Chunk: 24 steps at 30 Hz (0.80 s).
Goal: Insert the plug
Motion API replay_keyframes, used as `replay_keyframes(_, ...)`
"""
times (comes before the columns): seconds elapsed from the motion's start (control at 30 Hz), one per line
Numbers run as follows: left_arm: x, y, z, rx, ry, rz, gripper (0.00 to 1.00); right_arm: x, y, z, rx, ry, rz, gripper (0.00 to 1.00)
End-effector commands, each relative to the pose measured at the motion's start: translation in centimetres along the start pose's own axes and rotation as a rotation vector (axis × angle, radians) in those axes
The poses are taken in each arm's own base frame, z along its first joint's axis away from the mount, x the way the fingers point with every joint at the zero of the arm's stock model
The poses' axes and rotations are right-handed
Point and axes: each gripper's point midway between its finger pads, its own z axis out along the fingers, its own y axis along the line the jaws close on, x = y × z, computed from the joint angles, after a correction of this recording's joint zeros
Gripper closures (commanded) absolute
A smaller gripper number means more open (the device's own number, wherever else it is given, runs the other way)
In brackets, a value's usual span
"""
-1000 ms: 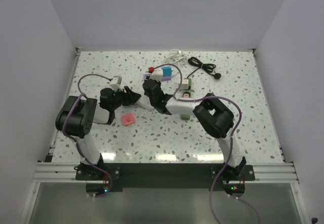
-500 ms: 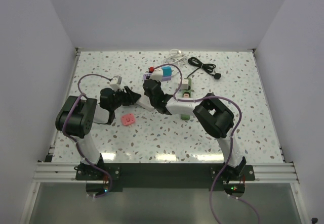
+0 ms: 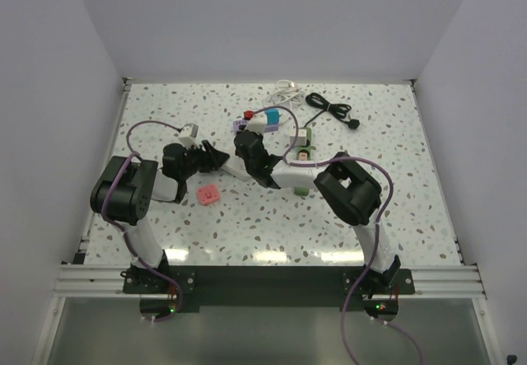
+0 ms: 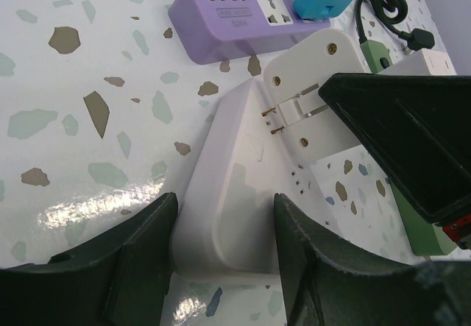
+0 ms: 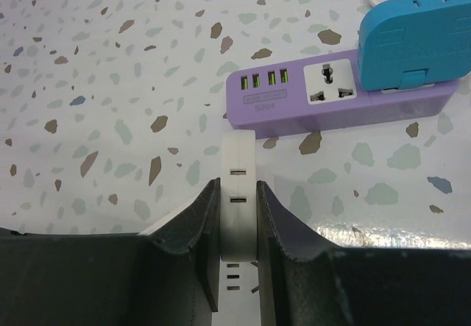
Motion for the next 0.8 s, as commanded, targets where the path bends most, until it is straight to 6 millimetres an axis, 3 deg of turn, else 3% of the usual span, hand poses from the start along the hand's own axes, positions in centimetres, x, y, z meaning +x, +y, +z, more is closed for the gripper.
replay_keyframes(0.0, 0.5, -0.8, 0.6, 0.055, 0.031, 0.085, 0.60, 17.1, 0.9, -5.7, -0.161, 0.505, -0.097, 1.00)
replay_keyframes(0.47, 0.5, -0.9, 0.6, 0.058, 0.034, 0.085, 0.62, 18.6, 0.7, -6.2, -0.139, 0.537, -0.145, 1.00)
replay_keyframes(0.77, 0.5, -0.9, 0.6, 0.059, 0.037, 0.089, 0.63, 19.9, -1.1, -7.3, -0.081, 0.596, -0.216, 1.00)
